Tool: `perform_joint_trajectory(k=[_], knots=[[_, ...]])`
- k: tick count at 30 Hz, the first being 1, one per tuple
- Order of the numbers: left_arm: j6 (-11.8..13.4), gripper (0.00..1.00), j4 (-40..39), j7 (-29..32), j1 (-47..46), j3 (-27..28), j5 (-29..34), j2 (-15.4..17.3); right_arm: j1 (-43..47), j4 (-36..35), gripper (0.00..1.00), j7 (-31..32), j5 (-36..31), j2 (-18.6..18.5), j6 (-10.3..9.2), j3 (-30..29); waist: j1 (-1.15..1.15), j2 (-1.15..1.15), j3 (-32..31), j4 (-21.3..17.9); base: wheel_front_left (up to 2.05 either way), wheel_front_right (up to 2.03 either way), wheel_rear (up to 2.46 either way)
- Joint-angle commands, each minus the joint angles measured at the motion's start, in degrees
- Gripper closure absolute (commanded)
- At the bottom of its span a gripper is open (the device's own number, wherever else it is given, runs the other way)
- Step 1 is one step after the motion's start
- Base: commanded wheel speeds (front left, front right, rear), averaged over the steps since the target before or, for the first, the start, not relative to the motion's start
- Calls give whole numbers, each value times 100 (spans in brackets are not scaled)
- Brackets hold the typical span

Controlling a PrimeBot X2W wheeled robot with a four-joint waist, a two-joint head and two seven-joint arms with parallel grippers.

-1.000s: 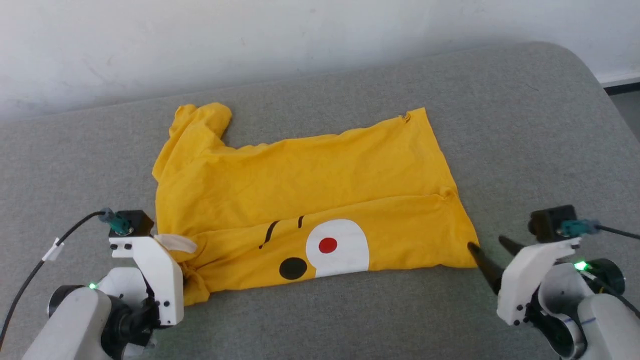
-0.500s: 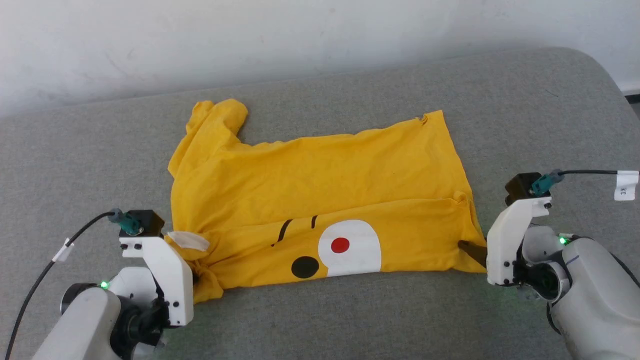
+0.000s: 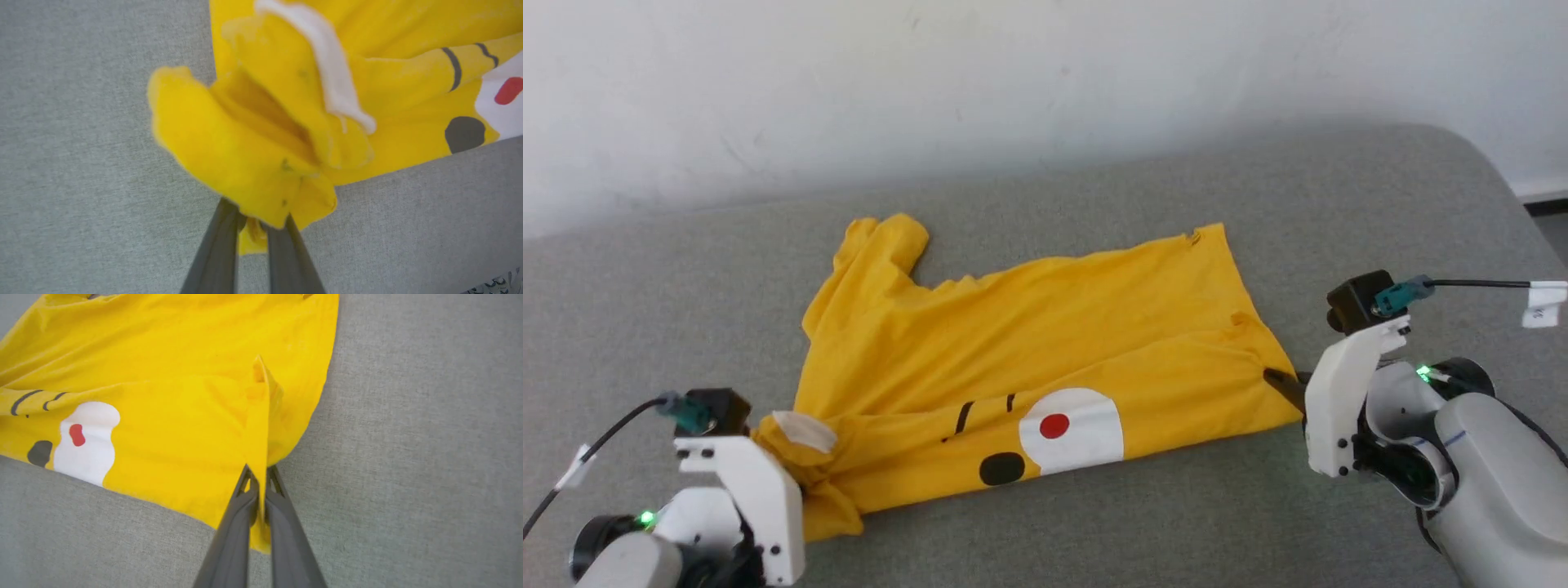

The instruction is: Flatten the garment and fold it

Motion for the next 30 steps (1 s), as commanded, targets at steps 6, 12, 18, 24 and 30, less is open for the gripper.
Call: perform_joint_trajectory(k=[6, 12, 18, 24, 30], knots=[[446, 100, -1007, -10, 1016, 300, 43, 378, 930, -1156, 100, 203, 5, -358, -4, -94, -1, 0, -340, -50, 0, 0, 0], [617, 100, -1283, 124, 1728, 242, -93, 362, 1946, -1684, 100, 478, -112, -318, -4, -527, -1, 0, -366, -34, 0, 0, 0], [596, 0, -859, -225, 1848, 253, -286, -14, 2729, -1640, 0, 284, -236, 170, -4, -946, -1, 0, -349, -24, 0, 0, 0], [528, 0, -947, -688, 1601, 635, -385, -52, 2767, -2261, 0, -972, -639, 417, -4, -1290, -1, 0, -361, -53, 0, 0, 0], [425, 0, -1072, -1180, 967, 939, -317, -56, 2650, -2838, 0, -1926, -1319, 734, -4, -1782, -1, 0, -196, -57, 0, 0, 0]])
